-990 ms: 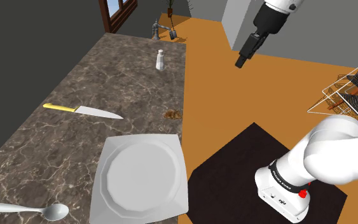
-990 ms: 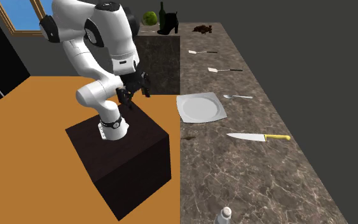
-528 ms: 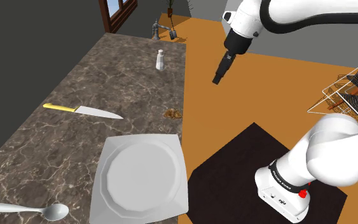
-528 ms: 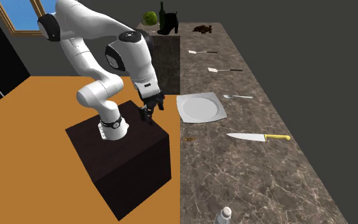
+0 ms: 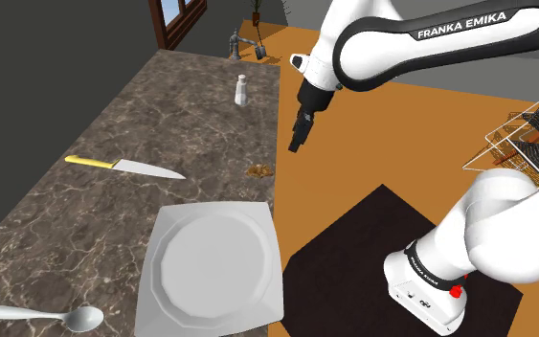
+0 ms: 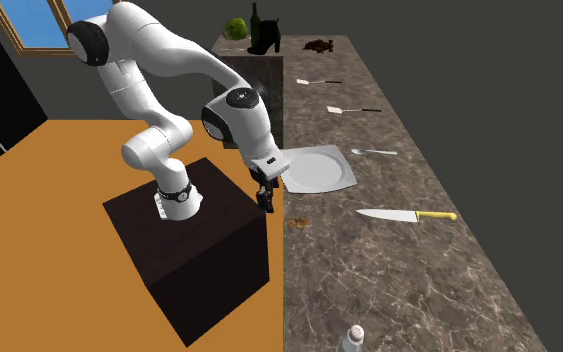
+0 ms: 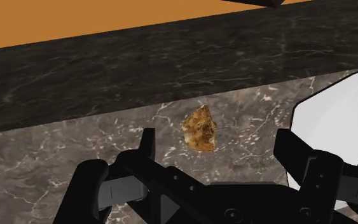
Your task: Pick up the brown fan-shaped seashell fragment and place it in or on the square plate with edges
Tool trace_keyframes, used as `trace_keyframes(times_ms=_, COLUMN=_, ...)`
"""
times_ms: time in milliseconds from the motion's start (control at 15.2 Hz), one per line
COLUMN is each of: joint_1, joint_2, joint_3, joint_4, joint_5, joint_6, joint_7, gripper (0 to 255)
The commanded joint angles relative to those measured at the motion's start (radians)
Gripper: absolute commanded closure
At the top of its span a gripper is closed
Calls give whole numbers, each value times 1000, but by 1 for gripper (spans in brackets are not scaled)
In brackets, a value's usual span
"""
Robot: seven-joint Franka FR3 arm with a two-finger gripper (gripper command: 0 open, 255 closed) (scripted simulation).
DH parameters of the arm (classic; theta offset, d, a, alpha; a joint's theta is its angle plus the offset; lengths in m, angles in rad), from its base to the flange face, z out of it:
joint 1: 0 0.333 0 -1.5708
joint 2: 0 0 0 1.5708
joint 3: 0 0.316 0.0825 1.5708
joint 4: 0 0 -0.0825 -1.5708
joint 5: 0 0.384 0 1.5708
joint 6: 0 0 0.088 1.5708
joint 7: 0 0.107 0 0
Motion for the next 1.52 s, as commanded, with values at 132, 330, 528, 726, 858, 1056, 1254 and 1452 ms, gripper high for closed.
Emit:
trace_keyframes(times_ms=132, joint_1=52, joint_2=122, joint_3=0, joint_4=11, joint_5=53, joint_6=99, joint_7=-121, gripper=0)
trace_keyframes(times_ms=330, joint_1=90, joint_2=218, joint_3=9, joint_4=32, joint_5=98, joint_6=164, joint_7=-210, gripper=0)
trace_keyframes(times_ms=528, joint_1=99, joint_2=255, joint_3=15, joint_4=29, joint_5=116, joint_6=202, joint_7=-232, gripper=0)
trace_keyframes(times_ms=726, joint_1=105, joint_2=287, joint_3=19, joint_4=20, joint_5=131, joint_6=243, joint_7=-241, gripper=0)
trace_keyframes(times_ms=858, joint_1=109, joint_2=309, joint_3=22, joint_4=15, joint_5=141, joint_6=270, joint_7=-248, gripper=0)
trace_keyframes(times_ms=1056, joint_1=110, joint_2=316, joint_3=23, joint_4=14, joint_5=144, joint_6=278, joint_7=-250, gripper=0)
trace_keyframes(times_ms=1254, joint_1=110, joint_2=316, joint_3=23, joint_4=14, joint_5=144, joint_6=278, joint_7=-250, gripper=0)
trace_keyframes(times_ms=1452, joint_1=110, joint_2=316, joint_3=23, joint_4=14, joint_5=144, joint_6=278, joint_7=-250, gripper=255)
